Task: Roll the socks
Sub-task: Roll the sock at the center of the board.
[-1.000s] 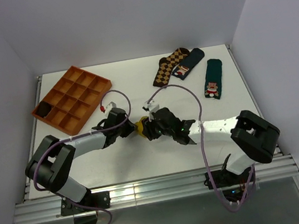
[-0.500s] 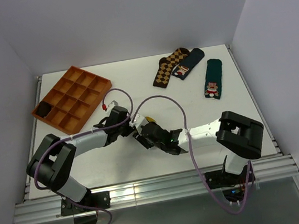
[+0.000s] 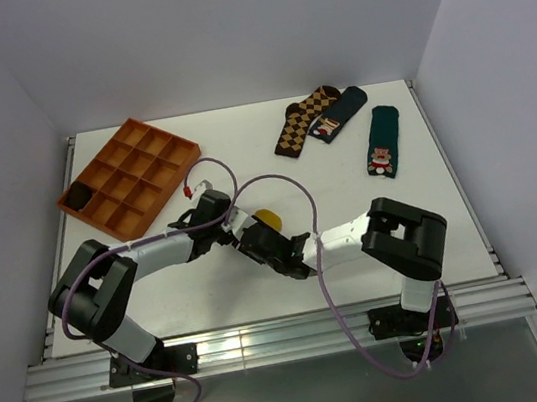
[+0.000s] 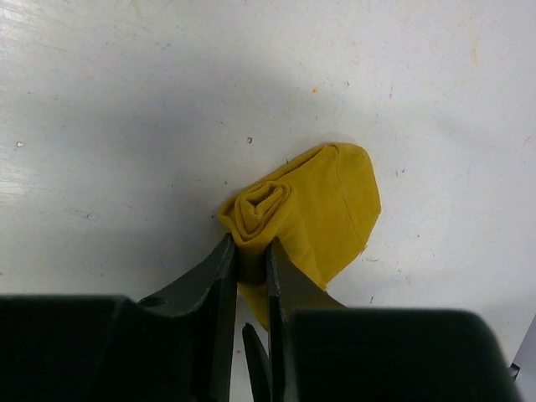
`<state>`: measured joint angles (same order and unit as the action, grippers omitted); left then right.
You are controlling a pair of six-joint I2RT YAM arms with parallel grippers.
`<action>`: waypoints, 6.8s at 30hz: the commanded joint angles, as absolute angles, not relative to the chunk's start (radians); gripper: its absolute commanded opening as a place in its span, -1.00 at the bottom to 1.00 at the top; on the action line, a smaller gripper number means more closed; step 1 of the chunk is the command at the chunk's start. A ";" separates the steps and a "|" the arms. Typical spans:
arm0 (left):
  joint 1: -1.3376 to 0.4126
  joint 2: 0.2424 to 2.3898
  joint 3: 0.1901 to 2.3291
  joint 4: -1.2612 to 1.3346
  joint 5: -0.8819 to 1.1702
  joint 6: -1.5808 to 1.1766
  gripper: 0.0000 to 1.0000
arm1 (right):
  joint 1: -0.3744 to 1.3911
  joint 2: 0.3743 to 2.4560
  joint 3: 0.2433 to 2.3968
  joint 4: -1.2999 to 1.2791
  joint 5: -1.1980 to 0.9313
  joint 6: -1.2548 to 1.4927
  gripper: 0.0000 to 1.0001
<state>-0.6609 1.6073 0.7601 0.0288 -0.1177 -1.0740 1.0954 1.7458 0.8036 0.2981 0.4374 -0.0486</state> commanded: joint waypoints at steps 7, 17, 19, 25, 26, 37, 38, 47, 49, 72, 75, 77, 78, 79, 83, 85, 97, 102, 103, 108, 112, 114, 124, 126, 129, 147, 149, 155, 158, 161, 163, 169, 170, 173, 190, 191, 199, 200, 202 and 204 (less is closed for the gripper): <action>-0.675 1.625 0.758 -0.055 -0.095 -1.045 -0.87 | 1.115 1.813 0.821 0.295 0.439 -0.014 -0.72; -0.663 1.508 0.707 -0.032 -0.127 -1.084 0.11 | 1.022 1.795 0.792 0.250 0.163 0.106 -1.00; -0.649 1.491 0.697 -0.032 -0.123 -1.098 0.13 | 0.988 1.792 0.784 0.247 0.092 0.129 -1.00; -0.604 1.411 0.644 -0.015 -0.129 -1.127 0.24 | 0.879 1.819 0.784 0.224 -0.118 0.213 -1.00; -0.600 1.388 0.634 -0.009 -0.127 -1.135 0.28 | 0.865 1.824 0.784 0.221 -0.179 0.233 -1.00; -0.577 1.299 0.523 0.123 -0.104 -1.111 0.40 | 0.683 1.968 0.861 0.199 -0.615 0.386 -1.00; -0.577 1.299 0.519 0.142 -0.101 -1.109 0.39 | 0.664 1.988 0.879 0.187 -0.629 0.390 -1.00; -0.577 1.373 0.535 0.169 -0.093 -1.100 0.28 | 0.612 2.072 0.986 0.034 -0.703 0.379 -1.00; -0.577 1.393 0.545 0.167 -0.100 -1.097 0.26 | 0.607 2.079 0.994 0.021 -0.712 0.382 -1.00; -0.571 1.437 0.496 0.290 -0.144 -1.198 0.14 | 0.580 2.115 0.897 0.140 -0.755 0.489 -1.00; -0.566 1.385 0.447 0.336 -0.155 -1.216 0.15 | 0.580 2.115 0.896 0.144 -0.755 0.495 -1.00; -0.566 1.367 0.422 0.370 -0.169 -1.219 0.21 | 0.580 2.115 0.896 0.144 -0.755 0.495 -1.00; -0.566 1.353 0.416 0.391 -0.172 -1.218 0.23 | 0.580 2.114 0.897 0.143 -0.755 0.494 -1.00; -0.565 1.350 0.413 0.393 -0.176 -1.219 0.24 | 0.580 2.112 0.897 0.143 -0.755 0.494 -1.00; -0.557 1.361 0.410 0.422 -0.178 -1.216 0.27 | 0.580 2.112 0.897 0.146 -0.755 0.495 -1.00; -0.552 1.379 0.423 0.423 -0.170 -1.213 0.26 | 0.578 2.111 0.897 0.149 -0.755 0.497 -1.00; -0.554 1.483 0.426 0.454 -0.112 -1.232 0.09 | 0.578 2.105 0.894 0.158 -0.741 0.511 -1.00; -0.554 1.511 0.440 0.416 -0.101 -1.224 -0.17 | 0.580 2.079 0.887 0.161 -0.716 0.505 -1.00; -0.555 1.516 0.445 0.413 -0.098 -1.221 -0.22 | 0.580 2.071 0.885 0.155 -0.709 0.502 -1.00; -0.564 1.539 0.486 0.358 -0.095 -1.200 -0.57 | 0.589 1.990 0.871 0.161 -0.638 0.460 -0.80; -0.583 1.532 0.532 0.287 -0.129 -1.161 -0.67 | 0.621 1.886 0.844 0.170 -0.546 0.428 -0.36; -0.591 1.522 0.541 0.252 -0.150 -1.149 -0.68 | 0.638 1.797 0.828 0.164 -0.493 0.390 -0.14; -0.609 1.520 0.609 0.170 -0.181 -1.092 -0.71 | 0.817 1.543 0.822 0.124 -0.045 0.143 0.24; -0.615 1.523 0.621 0.155 -0.184 -1.085 -0.71 | 0.850 1.543 0.818 0.143 -0.005 0.101 0.24; -0.621 1.525 0.627 0.153 -0.184 -1.077 -0.71 | 0.883 1.565 0.819 0.172 0.050 0.045 0.22; -0.626 1.552 0.649 0.133 -0.164 -1.077 -0.73 | 1.112 1.761 0.865 0.259 0.362 -0.115 0.13; -0.626 1.551 0.649 0.132 -0.160 -1.080 -0.73 | 1.126 1.796 0.877 0.253 0.431 -0.121 0.04; -0.627 1.534 0.643 0.133 -0.147 -1.092 -0.68 | 1.147 1.853 0.888 0.230 0.474 -0.086 -0.86; -0.624 1.517 0.644 0.126 -0.150 -1.095 -0.55 | 1.144 1.858 0.871 0.219 0.457 -0.054 -1.00; -0.624 1.494 0.646 0.118 -0.166 -1.086 -0.28 | 1.117 1.827 0.848 0.207 0.342 -0.005 -1.00; -0.623 1.470 0.647 0.107 -0.182 -1.081 -0.01 | 1.074 1.804 0.845 0.183 0.232 0.043 -1.00; -0.600 1.396 0.630 0.098 -0.198 -1.080 0.40 | 0.962 1.819 0.905 0.057 -0.026 0.149 -1.00; -0.592 1.387 0.624 0.097 -0.198 -1.083 0.41 | 0.945 1.825 0.908 0.049 -0.094 0.159 -1.00; -0.581 1.348 0.601 0.100 -0.202 -1.097 0.41 | 0.884 1.848 0.913 0.038 -0.210 0.213 -1.00; -0.557 1.324 0.486 0.248 -0.149 -1.092 0.38 | 0.640 2.003 1.025 0.008 -0.768 0.416 -1.00; -0.557 1.334 0.491 0.252 -0.146 -1.094 0.38 | 0.628 2.011 1.026 0.011 -0.778 0.425 -1.00; -0.557 1.417 0.485 0.301 -0.144 -1.114 0.28 | 0.604 2.049 1.075 -0.052 -0.793 0.408 -1.00; -0.557 1.422 0.488 0.302 -0.146 -1.120 0.27 | 0.604 2.051 1.077 -0.054 -0.790 0.405 -1.00; -0.555 1.443 0.491 0.310 -0.146 -1.121 0.23 | 0.604 2.054 1.077 -0.049 -0.788 0.408 -1.00; -0.557 1.460 0.492 0.310 -0.146 -1.126 0.19 | 0.604 2.052 1.077 -0.052 -0.779 0.405 -1.00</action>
<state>-0.5594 1.4357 0.4854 0.2790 -0.1467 -1.1168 0.5995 2.0018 1.0912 0.0830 -0.8291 0.4267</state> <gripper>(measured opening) 0.608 0.026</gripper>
